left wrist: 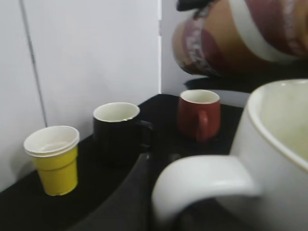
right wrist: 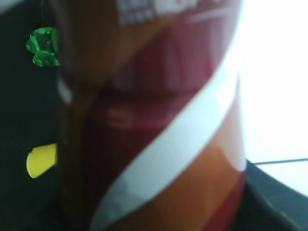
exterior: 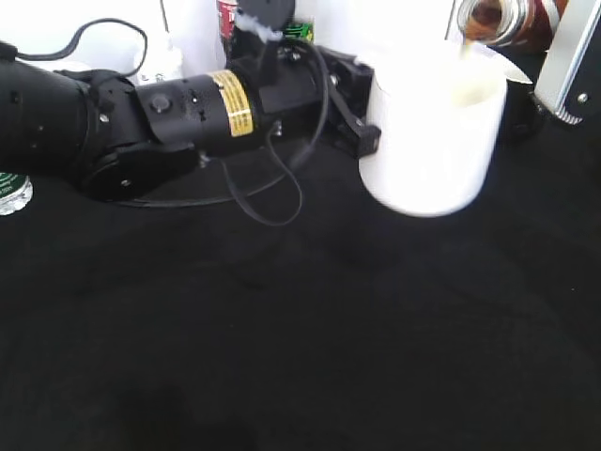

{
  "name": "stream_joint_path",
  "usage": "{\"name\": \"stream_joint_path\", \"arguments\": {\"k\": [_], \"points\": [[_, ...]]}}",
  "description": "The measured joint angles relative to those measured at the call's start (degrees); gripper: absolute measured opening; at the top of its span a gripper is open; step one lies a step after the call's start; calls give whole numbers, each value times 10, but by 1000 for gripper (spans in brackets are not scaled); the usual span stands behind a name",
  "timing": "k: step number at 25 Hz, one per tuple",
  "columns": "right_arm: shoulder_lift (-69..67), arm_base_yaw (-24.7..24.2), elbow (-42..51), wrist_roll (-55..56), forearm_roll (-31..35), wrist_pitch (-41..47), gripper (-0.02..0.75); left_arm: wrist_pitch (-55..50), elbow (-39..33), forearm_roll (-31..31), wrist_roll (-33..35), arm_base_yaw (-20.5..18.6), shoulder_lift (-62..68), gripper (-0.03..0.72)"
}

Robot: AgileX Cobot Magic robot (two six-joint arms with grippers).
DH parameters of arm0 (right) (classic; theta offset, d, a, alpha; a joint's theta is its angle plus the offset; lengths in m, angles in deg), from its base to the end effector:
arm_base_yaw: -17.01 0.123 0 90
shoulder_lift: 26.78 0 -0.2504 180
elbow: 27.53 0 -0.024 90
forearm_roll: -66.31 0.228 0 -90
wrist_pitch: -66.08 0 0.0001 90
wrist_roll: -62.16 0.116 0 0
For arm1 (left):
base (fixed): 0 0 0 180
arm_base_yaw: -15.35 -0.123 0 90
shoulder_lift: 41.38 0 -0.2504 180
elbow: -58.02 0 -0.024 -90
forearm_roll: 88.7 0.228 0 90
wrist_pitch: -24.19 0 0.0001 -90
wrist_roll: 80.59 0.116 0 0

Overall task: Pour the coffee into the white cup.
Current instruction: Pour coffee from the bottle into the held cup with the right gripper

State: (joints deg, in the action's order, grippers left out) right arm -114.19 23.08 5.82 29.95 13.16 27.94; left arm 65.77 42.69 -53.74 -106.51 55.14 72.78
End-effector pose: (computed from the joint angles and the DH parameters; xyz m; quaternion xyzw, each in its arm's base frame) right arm 0.2896 0.0884 0.2673 -0.6091 0.4136 -0.2317 0.6359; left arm 0.2798 -0.2904 0.2184 0.3772 0.6210 -0.3529 0.5895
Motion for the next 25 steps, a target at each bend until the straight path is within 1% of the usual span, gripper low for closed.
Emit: {"name": "stream_joint_path", "arguments": {"k": [5, 7, 9, 25], "points": [[0, 0, 0, -23, 1, 0, 519, 1, -4, 12, -6, 1, 0, 55], [0, 0, 0, -36, 21, 2, 519, 1, -5, 29, -7, 1, 0, 55], [0, 0, 0, -55, 26, 2, 519, 0, -5, 38, -16, 2, 0, 55], [0, 0, 0, -129, 30, 3, 519, -2, -5, 41, -21, 2, 0, 55]]}}
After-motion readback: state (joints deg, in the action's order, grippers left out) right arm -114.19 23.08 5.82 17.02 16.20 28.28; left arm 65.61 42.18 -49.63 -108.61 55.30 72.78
